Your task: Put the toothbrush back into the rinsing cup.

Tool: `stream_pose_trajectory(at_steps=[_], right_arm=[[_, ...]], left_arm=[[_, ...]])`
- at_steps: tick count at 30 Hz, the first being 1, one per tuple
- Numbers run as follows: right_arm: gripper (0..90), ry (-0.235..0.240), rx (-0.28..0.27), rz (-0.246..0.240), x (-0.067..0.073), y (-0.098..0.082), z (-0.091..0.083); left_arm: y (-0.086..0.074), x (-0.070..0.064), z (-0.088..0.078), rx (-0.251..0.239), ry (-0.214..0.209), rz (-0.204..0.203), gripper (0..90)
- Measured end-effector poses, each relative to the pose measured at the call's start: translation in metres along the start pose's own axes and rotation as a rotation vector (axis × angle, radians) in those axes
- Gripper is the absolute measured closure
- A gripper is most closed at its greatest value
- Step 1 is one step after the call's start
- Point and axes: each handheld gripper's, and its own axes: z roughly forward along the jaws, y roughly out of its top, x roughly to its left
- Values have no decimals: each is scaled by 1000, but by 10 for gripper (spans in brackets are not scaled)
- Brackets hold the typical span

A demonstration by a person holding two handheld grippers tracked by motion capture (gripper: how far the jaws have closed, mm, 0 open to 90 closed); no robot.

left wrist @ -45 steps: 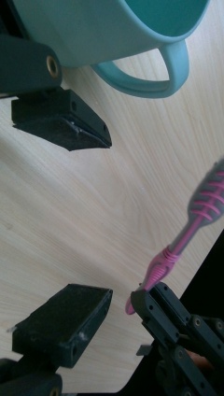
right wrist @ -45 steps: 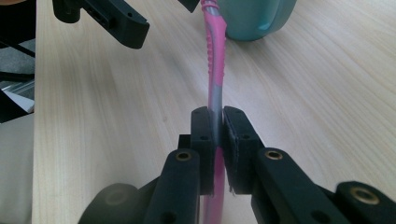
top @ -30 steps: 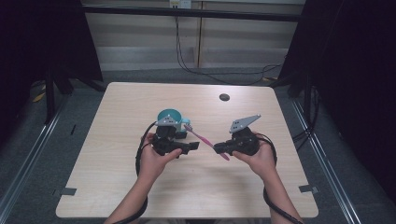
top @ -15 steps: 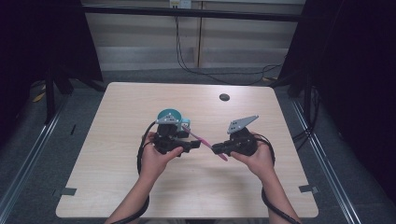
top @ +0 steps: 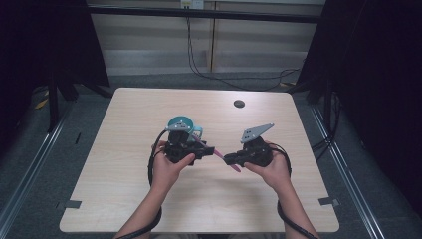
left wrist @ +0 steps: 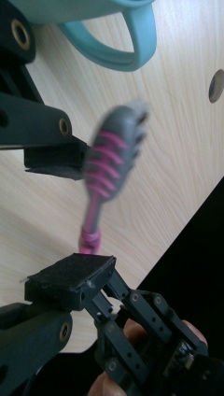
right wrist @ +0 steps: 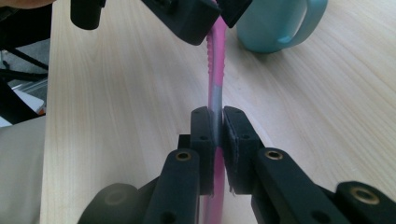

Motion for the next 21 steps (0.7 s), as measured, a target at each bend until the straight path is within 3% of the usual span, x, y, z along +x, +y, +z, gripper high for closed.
stream_pose_trajectory(at_steps=[12, 21], right_arm=[[832, 6, 2, -7, 4, 1, 5], [833, -5, -10, 0, 3, 1, 5]], left_arm=[[1, 1, 0, -23, -47, -46, 663], [-1, 2, 0, -29, -53, -57, 672]])
